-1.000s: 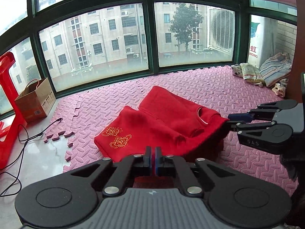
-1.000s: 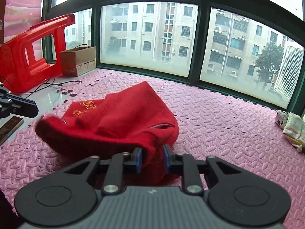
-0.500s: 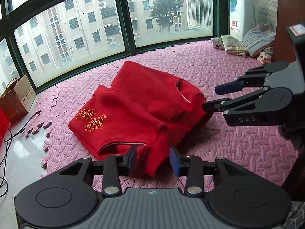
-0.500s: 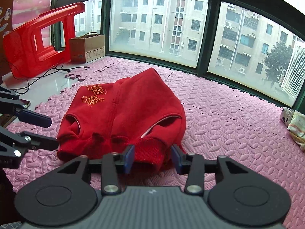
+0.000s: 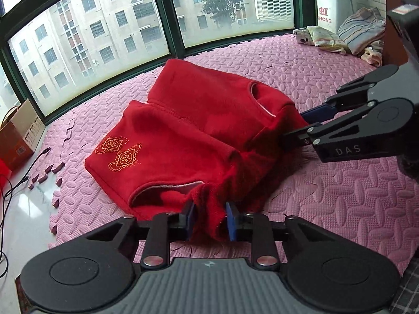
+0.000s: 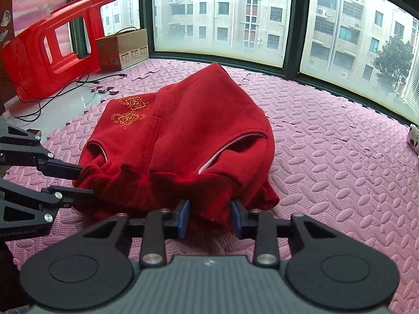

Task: Fold clothes

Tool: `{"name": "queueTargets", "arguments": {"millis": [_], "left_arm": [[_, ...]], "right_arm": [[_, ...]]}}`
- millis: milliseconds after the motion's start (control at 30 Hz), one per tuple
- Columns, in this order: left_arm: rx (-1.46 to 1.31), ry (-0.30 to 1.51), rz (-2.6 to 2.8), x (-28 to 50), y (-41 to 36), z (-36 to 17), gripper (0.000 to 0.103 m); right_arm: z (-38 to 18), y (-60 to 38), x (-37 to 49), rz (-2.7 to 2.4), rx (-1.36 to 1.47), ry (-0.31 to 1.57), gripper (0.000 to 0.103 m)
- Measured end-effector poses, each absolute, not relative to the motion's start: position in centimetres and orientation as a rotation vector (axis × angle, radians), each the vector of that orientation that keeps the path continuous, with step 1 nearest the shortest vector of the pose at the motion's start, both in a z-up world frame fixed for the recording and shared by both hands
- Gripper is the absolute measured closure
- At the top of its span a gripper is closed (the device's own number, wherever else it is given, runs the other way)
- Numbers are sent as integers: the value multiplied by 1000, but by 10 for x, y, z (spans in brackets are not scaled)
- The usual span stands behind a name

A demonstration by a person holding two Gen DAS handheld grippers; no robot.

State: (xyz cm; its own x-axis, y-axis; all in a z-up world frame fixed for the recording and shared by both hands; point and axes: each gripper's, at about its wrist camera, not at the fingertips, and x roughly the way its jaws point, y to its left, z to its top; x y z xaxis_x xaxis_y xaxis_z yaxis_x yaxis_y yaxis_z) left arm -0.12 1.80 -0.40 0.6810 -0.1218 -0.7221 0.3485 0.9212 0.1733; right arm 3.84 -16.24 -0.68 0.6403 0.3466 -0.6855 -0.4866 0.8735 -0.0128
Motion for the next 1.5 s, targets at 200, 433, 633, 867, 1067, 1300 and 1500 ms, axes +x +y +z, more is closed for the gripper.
{"name": "queueTargets", "arguments": {"millis": [200, 433, 633, 867, 1067, 1300, 1500], "left_arm": [[293, 728, -286, -22, 37, 27, 90], [284, 736, -321, -53, 51, 46, 102], [278, 737, -375, -49, 27, 44, 96], [293, 719, -427, -11, -36, 36, 59], [329, 723, -388, 35, -84, 21, 54], [382, 797, -342, 74, -99, -7, 74], [303, 798, -397, 73, -66, 10, 93]], "right_arm": [[22, -167, 14, 569, -219, 684, 94], [49, -165, -26, 678, -277, 672, 101], [48, -171, -17, 628, -295, 679, 91], [48, -201, 13, 548, -306, 703, 80], [47, -227, 51, 482, -296, 735, 79], [43, -242, 84, 481, -282, 780, 74], [37, -246, 110, 490, -249, 814, 74]]}}
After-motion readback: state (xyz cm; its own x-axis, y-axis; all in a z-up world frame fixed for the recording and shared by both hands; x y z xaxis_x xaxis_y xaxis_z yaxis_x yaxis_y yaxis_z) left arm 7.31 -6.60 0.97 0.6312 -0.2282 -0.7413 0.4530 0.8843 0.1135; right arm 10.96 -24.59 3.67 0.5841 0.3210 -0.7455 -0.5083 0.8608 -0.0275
